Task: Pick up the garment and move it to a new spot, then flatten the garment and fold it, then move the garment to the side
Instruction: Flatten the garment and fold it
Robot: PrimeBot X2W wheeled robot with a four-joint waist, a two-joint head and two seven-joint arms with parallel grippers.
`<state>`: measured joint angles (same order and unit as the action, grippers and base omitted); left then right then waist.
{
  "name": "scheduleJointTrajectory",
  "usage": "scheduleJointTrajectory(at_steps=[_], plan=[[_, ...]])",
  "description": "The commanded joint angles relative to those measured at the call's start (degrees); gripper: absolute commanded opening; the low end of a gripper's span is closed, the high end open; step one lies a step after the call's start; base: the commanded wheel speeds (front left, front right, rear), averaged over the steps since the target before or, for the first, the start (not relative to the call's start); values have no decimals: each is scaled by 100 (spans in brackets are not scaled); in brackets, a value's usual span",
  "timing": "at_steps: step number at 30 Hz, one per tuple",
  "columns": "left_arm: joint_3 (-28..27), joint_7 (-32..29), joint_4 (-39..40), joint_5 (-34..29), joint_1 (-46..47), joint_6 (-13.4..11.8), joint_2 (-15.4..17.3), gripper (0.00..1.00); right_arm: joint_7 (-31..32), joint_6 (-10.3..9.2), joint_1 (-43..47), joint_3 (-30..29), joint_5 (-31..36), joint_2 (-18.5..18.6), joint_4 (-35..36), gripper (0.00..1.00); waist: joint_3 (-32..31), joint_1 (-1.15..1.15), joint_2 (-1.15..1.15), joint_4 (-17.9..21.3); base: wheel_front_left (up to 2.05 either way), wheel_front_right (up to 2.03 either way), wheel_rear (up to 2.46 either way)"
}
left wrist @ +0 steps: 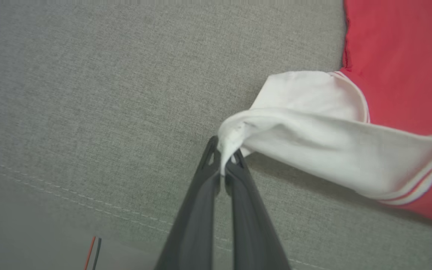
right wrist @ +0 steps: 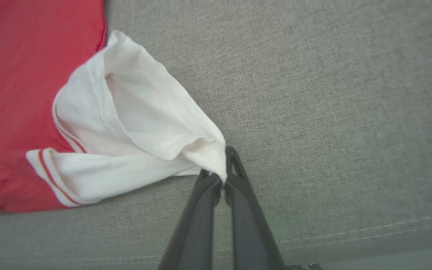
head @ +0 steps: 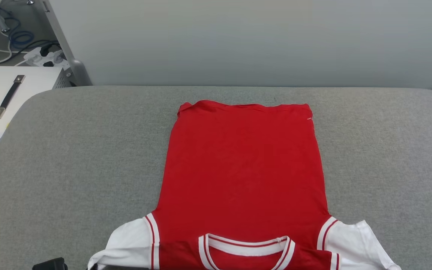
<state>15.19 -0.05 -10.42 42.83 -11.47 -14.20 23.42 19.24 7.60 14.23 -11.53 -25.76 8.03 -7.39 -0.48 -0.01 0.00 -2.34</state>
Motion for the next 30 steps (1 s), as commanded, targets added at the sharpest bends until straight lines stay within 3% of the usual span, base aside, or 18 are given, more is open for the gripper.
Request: scheduleJointTrajectory(at_steps=[1, 2, 3, 12, 20, 24, 30], plan=[[-6, 15, 53, -27, -18, -56, 54, 0, -17, -11, 19, -59, 40, -15, 78, 19, 33, 1, 0, -47, 0, 0, 0], [13, 10, 90, -42, 3, -58, 53, 0, -27, -11, -7, -45, 54, -9, 111, 46, 50, 1, 0, -63, 0, 0, 0], [36, 13, 141, -74, 38, -63, 57, 0, -64, -11, -49, -1, 109, 34, 169, 100, 77, 1, 0, -89, 0, 0, 0], [134, 48, 583, -260, 306, -167, 54, 0, -651, -11, -1103, -170, 305, 132, 340, 100, 338, 1, 0, -270, 0, 0, 0], [356, 64, 996, -498, 750, -182, -34, 0, -777, -11, -2774, -282, 397, 677, -796, 100, 944, 1, 0, -679, 0, 0, 0], [480, 160, 1179, -635, 1035, -185, -161, 0, -517, -11, -3632, -135, 283, 1032, -1398, 100, 1303, 1, 0, -980, 0, 0, 0], [685, 271, 1354, -788, 1358, -142, -344, 0, 512, -11, -4819, 328, 59, 1569, -2155, 100, 1757, 1, 0, -1362, 0, 0, 0]])
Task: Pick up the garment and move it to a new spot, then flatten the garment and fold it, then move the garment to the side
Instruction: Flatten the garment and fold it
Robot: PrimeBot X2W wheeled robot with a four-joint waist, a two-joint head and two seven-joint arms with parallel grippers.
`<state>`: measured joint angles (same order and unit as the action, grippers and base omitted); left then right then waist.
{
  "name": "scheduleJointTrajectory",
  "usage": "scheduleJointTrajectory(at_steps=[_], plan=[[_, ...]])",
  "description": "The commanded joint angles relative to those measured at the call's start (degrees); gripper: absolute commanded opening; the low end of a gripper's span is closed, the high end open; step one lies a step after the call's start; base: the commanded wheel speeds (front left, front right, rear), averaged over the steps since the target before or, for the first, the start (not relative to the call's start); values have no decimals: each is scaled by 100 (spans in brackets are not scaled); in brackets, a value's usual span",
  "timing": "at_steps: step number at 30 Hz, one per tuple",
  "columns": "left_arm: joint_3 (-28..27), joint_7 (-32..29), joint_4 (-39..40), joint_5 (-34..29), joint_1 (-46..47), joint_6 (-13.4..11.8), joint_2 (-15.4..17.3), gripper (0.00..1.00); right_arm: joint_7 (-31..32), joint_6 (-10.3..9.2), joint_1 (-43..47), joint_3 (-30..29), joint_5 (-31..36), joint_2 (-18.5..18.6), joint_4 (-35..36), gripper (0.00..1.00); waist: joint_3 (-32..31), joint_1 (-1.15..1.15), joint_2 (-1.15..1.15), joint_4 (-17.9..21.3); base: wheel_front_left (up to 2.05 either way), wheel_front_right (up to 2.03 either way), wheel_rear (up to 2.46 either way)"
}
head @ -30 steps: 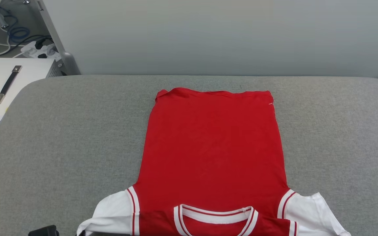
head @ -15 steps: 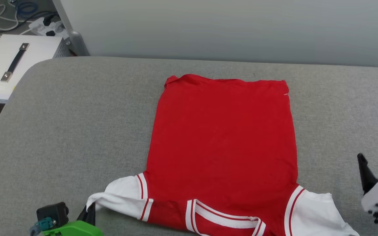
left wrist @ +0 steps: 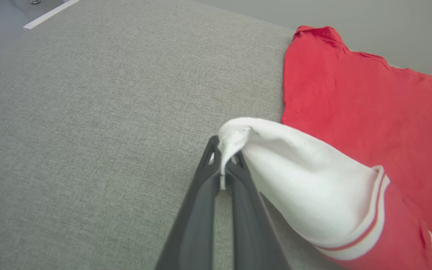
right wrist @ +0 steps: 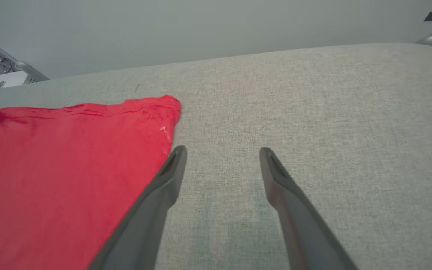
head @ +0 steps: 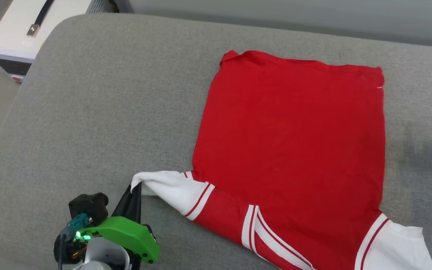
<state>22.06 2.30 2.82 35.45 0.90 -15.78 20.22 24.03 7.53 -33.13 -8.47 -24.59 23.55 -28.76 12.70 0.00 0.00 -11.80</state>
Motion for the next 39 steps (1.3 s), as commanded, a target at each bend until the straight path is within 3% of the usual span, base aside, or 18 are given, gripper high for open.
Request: scheduleJointTrajectory(at_steps=[1, 8, 14, 20, 26, 27, 28, 33, 39], plan=[[32, 51, 57, -69, 176, 29, -56, 0, 267, -4, -286, 104, -98, 93, -124, 100, 528, 0, 0, -479, 0, 0, 0], [231, 147, 176, -217, 520, 126, -190, 0, 1399, -4, -1342, 692, -161, 410, -479, 100, 998, 0, 0, -806, 0, 0, 0], [318, 246, 203, -269, 739, 187, -294, 0, 1783, -4, -1895, 1035, -158, 460, -625, 100, 1339, 0, 0, -973, 0, 0, 0], [386, 377, 76, -238, 896, 271, -445, 0, 2023, -4, -2069, 1222, -92, 511, -936, 100, 1614, 0, 0, -1047, 0, 0, 0], [409, 473, -100, -213, 959, 312, -510, 0, 2737, -4, -1910, 1281, -135, 447, -1374, 100, 1637, 0, 0, -1049, 0, 0, 0], [409, 480, -119, -209, 966, 315, -513, 0, 2806, -4, -1891, 1289, -152, 430, -1386, 36, 1634, 0, 0, -1049, 0, 0, 0], [408, 486, -140, -203, 974, 320, -513, 0, 2881, -4, -1867, 1301, -166, 418, -1395, 0, 1623, 0, 0, -1050, 0, 0, 0], [402, 497, -205, -176, 986, 328, -503, 0, 3044, -4, -1874, 1277, -274, 400, -1314, 0, 1561, 0, 0, -1048, 0, 0, 0], [328, 485, -333, -99, 833, 278, -405, 0, 2736, -4, -1825, 1084, -297, 681, -1145, 0, 1071, 0, 0, -963, 0, 0, 0]])
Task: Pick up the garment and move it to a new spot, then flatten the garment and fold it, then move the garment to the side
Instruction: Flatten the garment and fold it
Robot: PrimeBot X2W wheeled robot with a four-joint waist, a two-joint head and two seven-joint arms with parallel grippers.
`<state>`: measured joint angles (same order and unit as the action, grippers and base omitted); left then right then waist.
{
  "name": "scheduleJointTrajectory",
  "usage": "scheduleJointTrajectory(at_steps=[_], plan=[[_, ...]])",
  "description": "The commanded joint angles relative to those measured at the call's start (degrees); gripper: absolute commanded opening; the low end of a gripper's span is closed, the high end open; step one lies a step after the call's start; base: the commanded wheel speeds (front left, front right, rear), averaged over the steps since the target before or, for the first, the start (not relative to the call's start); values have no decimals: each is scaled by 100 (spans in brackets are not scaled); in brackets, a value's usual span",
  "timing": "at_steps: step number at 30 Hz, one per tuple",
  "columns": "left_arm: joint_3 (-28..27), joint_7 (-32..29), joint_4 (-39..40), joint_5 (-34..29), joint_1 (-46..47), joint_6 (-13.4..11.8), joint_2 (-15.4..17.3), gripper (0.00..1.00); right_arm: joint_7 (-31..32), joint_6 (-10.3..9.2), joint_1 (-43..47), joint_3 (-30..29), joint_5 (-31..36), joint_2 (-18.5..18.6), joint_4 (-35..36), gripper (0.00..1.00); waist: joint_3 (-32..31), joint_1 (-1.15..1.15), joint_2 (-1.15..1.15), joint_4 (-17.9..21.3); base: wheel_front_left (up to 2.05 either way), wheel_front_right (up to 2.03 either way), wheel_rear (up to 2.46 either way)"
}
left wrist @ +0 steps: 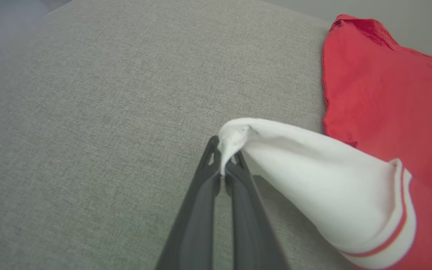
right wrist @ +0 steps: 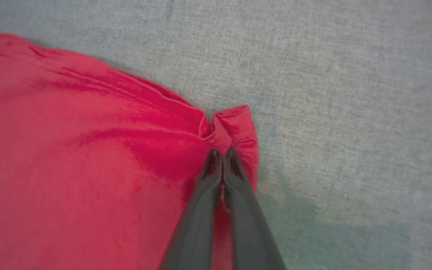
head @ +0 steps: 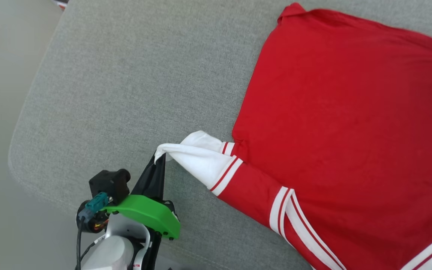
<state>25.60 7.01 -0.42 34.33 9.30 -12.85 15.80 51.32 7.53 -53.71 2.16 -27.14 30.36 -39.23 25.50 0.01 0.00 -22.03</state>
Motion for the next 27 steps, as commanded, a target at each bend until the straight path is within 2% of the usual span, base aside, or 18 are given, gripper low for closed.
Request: scheduleJointTrajectory(at_steps=[1, 8, 14, 21, 27], plan=[[-41, -5, -7, 26, -50, -32, 65, 0, -71, -4, 291, -39, -70, 47, -58, 0, -303, -1, 0, 90, 0, 0, 0], [-170, -144, 62, 129, -414, -194, 266, 0, -425, -4, 1125, -408, -236, 238, 287, 0, -879, -1, 0, 456, 0, 0, 0], [-295, -286, 111, 218, -665, -303, 464, 0, -704, -4, 2171, -798, -404, 125, 854, 0, -1213, -1, 0, 928, 0, 0, 0], [-447, -454, 126, 342, -967, -445, 662, 0, -966, -4, 3577, -1334, -418, -307, 1730, 0, -1552, -1, 0, 1505, 0, 0, 0], [-548, -538, 79, 439, -1146, -495, 793, 0, -980, -4, 4808, -1911, -365, -868, 2549, 0, -1755, -1, 0, 1835, 0, 0, 0]])
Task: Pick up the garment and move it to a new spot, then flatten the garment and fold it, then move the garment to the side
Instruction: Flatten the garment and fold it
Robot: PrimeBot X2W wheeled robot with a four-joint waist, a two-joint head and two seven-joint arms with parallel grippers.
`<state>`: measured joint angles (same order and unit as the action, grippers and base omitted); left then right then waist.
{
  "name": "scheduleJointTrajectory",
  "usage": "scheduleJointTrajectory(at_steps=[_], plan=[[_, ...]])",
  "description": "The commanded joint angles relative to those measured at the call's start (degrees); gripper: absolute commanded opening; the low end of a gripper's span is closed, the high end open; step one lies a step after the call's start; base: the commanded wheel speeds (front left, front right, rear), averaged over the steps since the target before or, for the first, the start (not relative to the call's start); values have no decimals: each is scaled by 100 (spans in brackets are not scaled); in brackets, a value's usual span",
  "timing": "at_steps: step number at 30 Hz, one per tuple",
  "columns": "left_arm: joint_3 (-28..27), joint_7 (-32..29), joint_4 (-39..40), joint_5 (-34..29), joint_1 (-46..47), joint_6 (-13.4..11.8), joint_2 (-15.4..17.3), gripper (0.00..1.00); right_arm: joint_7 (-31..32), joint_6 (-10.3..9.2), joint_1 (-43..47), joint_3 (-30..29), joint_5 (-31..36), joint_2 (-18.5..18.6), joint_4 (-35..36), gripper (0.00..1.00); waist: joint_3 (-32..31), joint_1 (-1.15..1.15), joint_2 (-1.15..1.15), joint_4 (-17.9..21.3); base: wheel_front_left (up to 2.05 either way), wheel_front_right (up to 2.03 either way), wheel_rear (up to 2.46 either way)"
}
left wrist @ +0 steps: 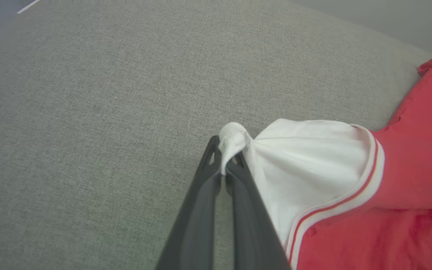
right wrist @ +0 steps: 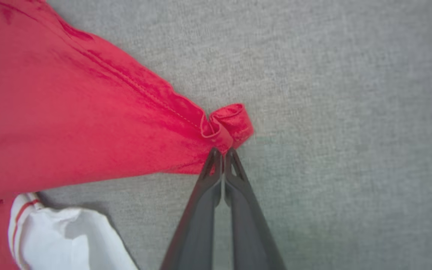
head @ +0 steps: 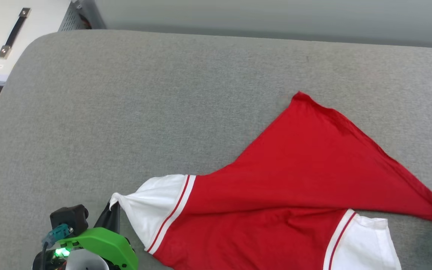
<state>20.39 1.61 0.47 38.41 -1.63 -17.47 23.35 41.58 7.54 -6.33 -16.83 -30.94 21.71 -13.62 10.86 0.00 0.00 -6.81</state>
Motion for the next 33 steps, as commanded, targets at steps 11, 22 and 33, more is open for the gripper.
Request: scheduleJointTrajectory(at_steps=[11, 22, 33], plan=[[-102, 19, -149, 156, -180, -17, 93, 0, 433, -5, 1915, -933, 351, -1438, 1461, 0, -475, 0, 0, 539, 0, 0, 0], [-56, 24, -245, 201, -190, 24, 82, 0, -72, -5, 1998, -657, 407, -1847, 1427, 100, -545, 0, 0, 607, 0, 0, 0], [28, 46, -105, 126, -12, 3, 43, 0, -1995, -5, 854, -293, 661, -1388, 1144, 100, -369, 0, 0, 423, 0, 0, 0]])
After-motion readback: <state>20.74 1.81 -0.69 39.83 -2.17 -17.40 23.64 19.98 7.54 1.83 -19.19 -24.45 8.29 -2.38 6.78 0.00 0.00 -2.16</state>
